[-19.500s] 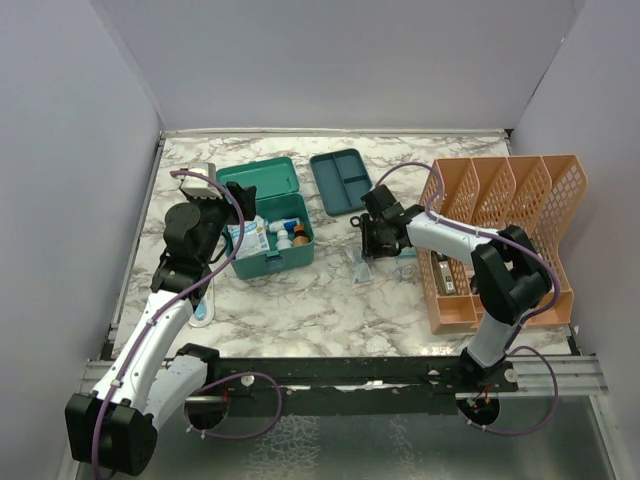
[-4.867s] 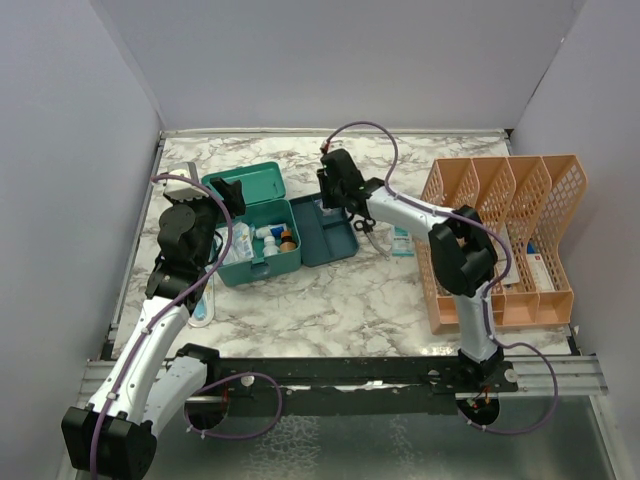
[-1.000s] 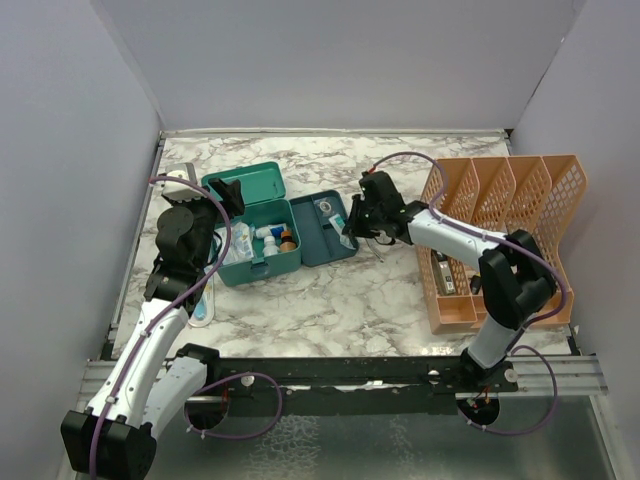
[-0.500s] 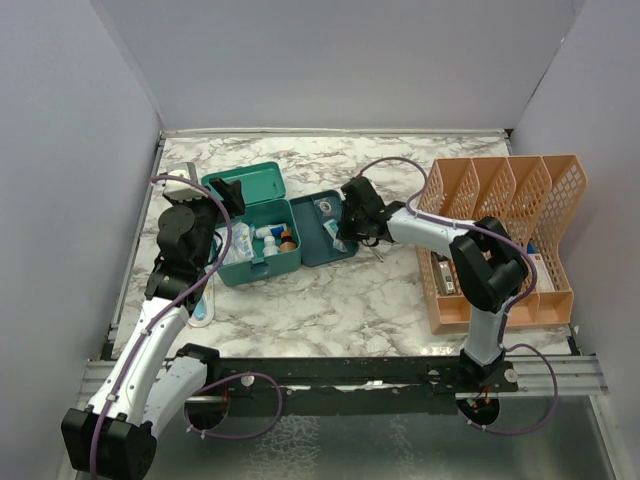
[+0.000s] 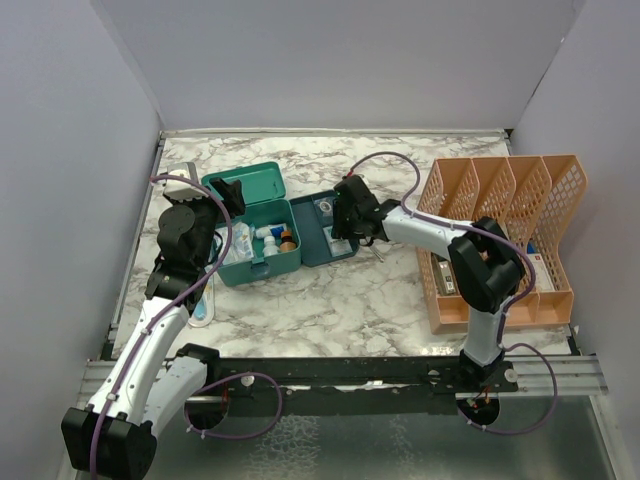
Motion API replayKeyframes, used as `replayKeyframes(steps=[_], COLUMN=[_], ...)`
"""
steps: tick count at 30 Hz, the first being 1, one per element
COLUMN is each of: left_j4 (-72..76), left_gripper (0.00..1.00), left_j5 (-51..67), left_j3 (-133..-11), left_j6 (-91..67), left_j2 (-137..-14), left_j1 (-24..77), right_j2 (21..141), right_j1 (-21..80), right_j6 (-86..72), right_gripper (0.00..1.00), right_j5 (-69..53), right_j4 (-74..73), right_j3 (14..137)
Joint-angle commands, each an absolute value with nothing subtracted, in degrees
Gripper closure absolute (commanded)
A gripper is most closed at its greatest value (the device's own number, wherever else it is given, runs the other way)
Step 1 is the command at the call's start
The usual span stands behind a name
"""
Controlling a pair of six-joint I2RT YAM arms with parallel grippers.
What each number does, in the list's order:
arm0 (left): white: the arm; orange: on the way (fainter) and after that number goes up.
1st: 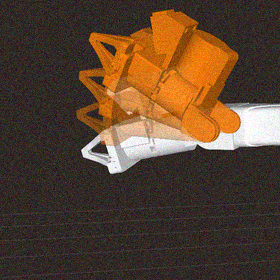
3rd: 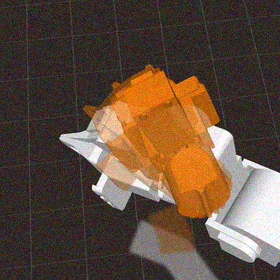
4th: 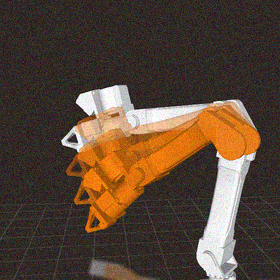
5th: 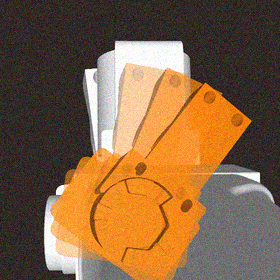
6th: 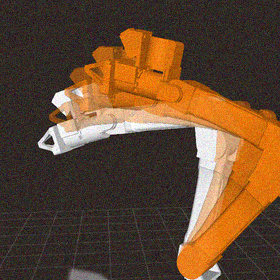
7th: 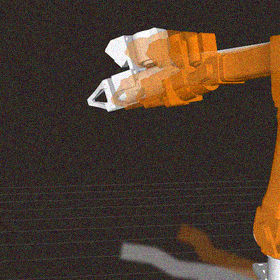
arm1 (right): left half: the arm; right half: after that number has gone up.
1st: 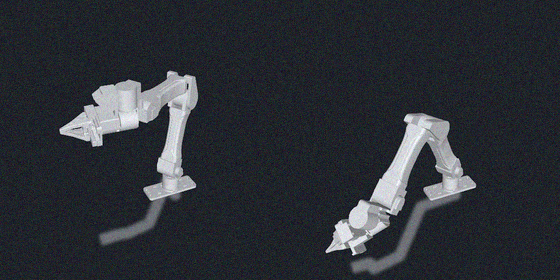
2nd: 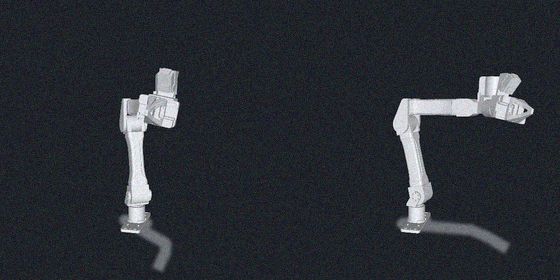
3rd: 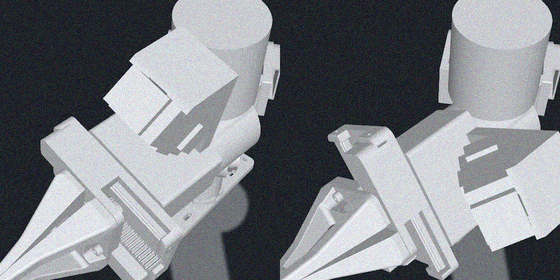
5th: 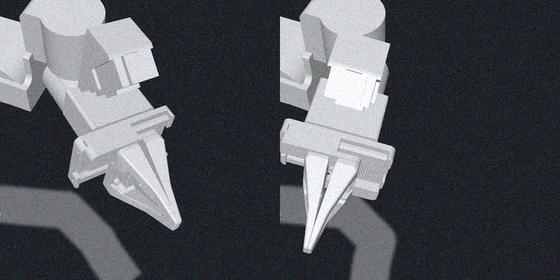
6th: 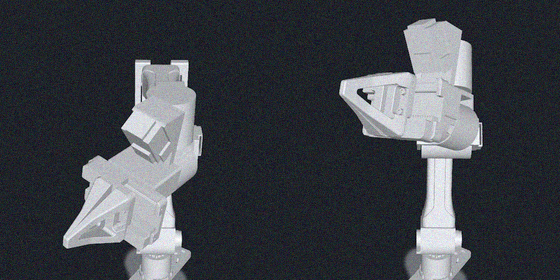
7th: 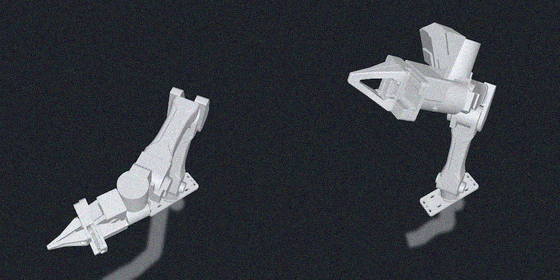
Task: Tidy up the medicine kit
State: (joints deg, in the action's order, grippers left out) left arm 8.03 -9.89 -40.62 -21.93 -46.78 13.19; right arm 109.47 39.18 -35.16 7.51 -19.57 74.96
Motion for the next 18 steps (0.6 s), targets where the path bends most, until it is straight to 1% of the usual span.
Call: replayKeyframes(steps=[1,8,13,18], left_j4=[8.04,8.00,8.01,7.93], left_gripper=[0.27,0.27,0.27,0.27], left_j5=[-10.11,-10.13,-10.19,-10.20], left_j3=[-40.38,-40.34,-40.35,-40.35], left_j6=[-21.55,-21.53,-21.54,-21.55], left_j2=[-46.65,-46.77,-46.72,-46.71], left_j1=[13.01,13.01,12.96,13.00], right_j2=[108.33,112.78,115.55,118.71], right_j1=[39.42,39.46,39.44,39.41], right_j6=[-30.57,-26.37,-26.35,-26.36], right_gripper=[0.62,0.64,0.71,0.78], right_j5=[10.77,7.78,6.76,8.98], right_j4=[-20.06,-22.42,-22.31,-24.37], right_j3=[77.59,80.30,80.61,82.19])
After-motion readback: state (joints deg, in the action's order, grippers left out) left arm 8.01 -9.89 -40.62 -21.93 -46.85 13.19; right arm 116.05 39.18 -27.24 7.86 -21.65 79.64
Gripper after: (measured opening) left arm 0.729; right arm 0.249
